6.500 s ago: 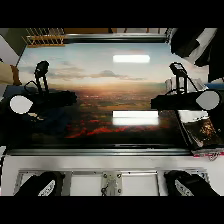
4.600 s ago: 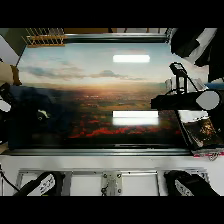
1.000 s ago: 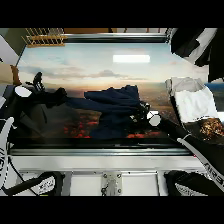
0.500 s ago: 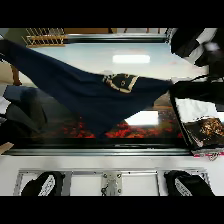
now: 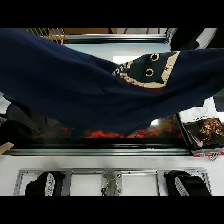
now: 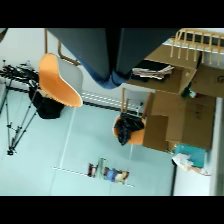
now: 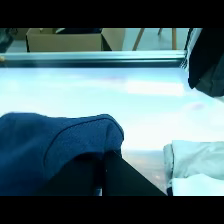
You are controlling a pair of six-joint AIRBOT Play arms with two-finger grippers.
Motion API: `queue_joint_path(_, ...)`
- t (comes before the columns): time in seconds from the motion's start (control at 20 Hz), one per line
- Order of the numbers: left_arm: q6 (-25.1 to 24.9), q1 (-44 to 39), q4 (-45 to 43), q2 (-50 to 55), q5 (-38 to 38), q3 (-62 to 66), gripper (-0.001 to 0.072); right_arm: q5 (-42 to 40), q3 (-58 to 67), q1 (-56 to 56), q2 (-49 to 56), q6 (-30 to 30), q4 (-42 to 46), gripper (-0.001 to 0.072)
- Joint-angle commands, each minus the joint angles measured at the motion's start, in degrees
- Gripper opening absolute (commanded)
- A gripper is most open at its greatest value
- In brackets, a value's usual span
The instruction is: Fold the clothes and pants, and hang the long-sleeved shirts on hangers.
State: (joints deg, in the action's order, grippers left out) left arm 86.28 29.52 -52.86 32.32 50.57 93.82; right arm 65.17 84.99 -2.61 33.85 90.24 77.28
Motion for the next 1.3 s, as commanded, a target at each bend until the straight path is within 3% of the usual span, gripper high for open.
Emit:
queue_joint_path(0.0,0.5,2.95,0.11,-0.11,5.16,0.33,0.0006,1.95,0.39,-0.2,0.68,4.55,0.28,0.0014)
queue_joint_path(0.15,1.88,0.57,0.17,6.84,17.27,-0.98,0.0006,7.58,0.33,-0.09,7.76,6.01,0.11,0.0014)
queue_joint_path(0.25,1.77,-4.92,-0.22,11.61,20.52,-7.39,0.0006,10.25,0.24,-0.09,15.61,5.22,0.15,0.0014)
queue_joint_path(0.45,1.84,-19.93,-11.04,21.14,15.89,-26.18,0.0006,10.05,0.17,-0.13,33.51,2.49,0.13,0.0034)
queue_joint_path(0.5,1.86,-22.4,-12.37,23.45,13.46,-29.64,0.0006,10.19,0.17,-0.17,37.48,1.7,0.11,0.0183)
queue_joint_path(0.55,1.86,-24.22,-12.17,25.9,11.21,-32.26,0.0006,10.78,0.17,-0.17,40.74,0.48,0.09,0.0421)
queue_joint_path(0.6,2.12,-25.18,-12.02,28.26,9.79,-33.68,0.0006,11.93,0.15,-0.15,43.17,-0.26,0.07,0.0544)
queue_joint_path(0.75,2.1,-24.94,-12.09,33.55,9.77,-33.9,0.0006,12.85,-4.15,-0.15,42.66,-1.11,0.11,0.0534)
queue_joint_path(0.95,2.05,-22.97,-12.02,34.99,9.35,-33.92,0.0006,11.58,-23.28,-0.02,34.07,-1.09,-6.58,0.0533)
queue_joint_path(1.1,2.05,-21.59,-12.02,35.01,9.31,-33.94,0.0006,2.56,-42.38,0.02,28.94,-1.14,-18.08,0.051)
queue_joint_path(1.25,2.05,-21.55,-12.07,35.01,9.29,-33.94,0.0006,-6.27,-54.01,3.26,29.18,-2.03,-24.2,0.0503)
